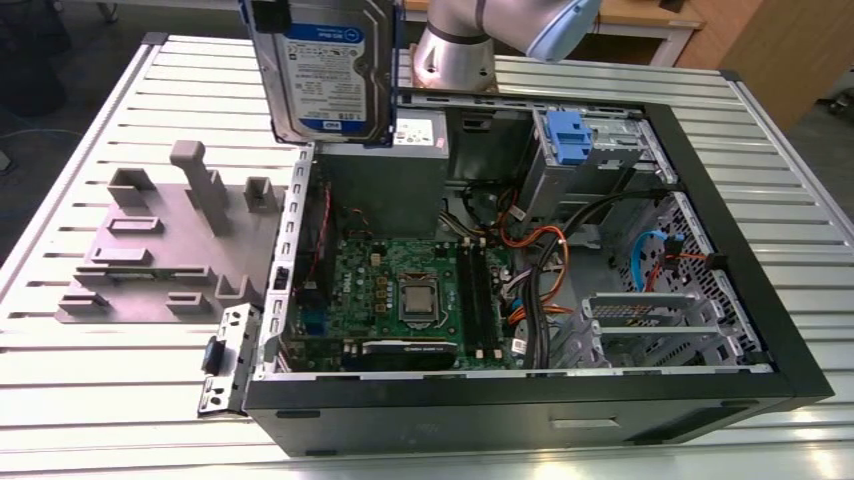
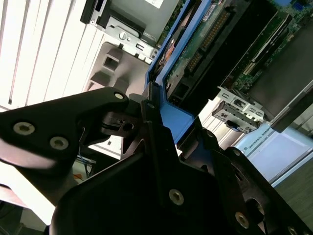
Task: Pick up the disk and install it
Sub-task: 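Pick up the disk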
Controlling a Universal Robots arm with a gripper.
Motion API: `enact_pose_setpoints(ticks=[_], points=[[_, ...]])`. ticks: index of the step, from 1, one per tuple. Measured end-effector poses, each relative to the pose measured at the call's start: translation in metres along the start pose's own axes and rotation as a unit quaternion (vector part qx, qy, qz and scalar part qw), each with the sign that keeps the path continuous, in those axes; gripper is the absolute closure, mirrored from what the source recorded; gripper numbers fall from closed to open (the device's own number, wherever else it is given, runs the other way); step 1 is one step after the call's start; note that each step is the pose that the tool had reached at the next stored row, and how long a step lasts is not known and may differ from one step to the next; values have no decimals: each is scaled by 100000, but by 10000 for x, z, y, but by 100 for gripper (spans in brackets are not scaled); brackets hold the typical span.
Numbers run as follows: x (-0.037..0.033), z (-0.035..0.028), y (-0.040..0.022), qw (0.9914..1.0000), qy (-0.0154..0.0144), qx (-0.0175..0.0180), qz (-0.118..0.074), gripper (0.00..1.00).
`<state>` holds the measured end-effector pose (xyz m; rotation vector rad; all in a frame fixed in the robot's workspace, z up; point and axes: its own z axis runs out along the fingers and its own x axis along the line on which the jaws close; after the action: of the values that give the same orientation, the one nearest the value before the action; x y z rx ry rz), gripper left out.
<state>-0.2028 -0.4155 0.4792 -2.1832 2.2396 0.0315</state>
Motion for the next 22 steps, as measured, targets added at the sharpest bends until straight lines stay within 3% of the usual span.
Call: enact_pose_setpoints(ticks=[22], points=[[-8, -1, -321, 100000, 18, -3, -1, 64]])
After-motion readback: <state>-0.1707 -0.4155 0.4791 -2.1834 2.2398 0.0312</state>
